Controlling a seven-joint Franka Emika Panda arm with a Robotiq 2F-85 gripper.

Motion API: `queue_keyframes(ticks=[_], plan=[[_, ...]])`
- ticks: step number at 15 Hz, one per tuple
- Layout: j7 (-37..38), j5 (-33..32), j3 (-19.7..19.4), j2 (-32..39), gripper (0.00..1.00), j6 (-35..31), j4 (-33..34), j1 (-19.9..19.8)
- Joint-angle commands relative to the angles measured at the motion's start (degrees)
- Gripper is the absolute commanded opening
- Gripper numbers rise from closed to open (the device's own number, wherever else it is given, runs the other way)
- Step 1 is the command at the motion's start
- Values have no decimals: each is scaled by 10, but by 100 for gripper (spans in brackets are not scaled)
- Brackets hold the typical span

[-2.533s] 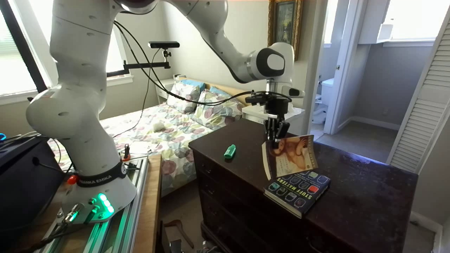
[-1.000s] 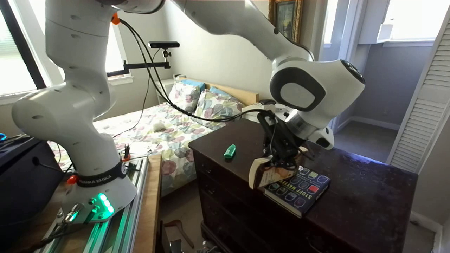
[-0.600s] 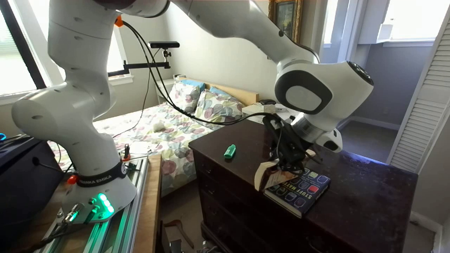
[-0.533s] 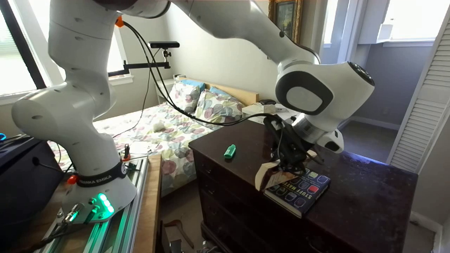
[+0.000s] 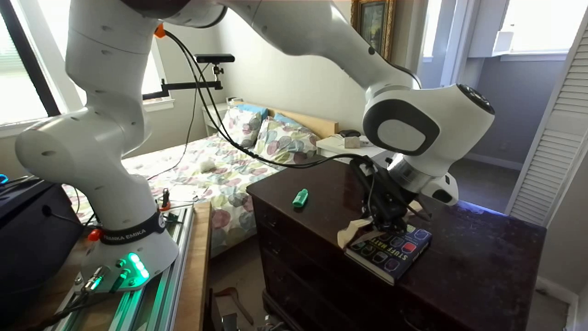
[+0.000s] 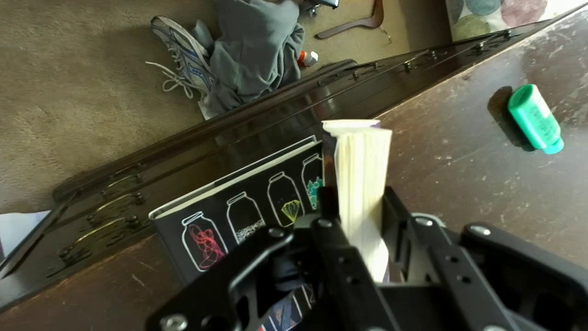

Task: Turn the book on top upside down.

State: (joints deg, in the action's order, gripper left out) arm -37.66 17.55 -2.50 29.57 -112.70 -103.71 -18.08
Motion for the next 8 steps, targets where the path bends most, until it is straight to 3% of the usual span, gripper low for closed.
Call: queue_keyframes(ticks=[1, 6, 7, 8], plan=[[36, -28, -12, 26, 7, -55, 12, 11], [93, -53, -15, 46, 7, -106, 13, 16], [107, -59, -16, 49, 10, -115, 13, 18], [121, -65, -15, 52, 20, -122, 13, 20]])
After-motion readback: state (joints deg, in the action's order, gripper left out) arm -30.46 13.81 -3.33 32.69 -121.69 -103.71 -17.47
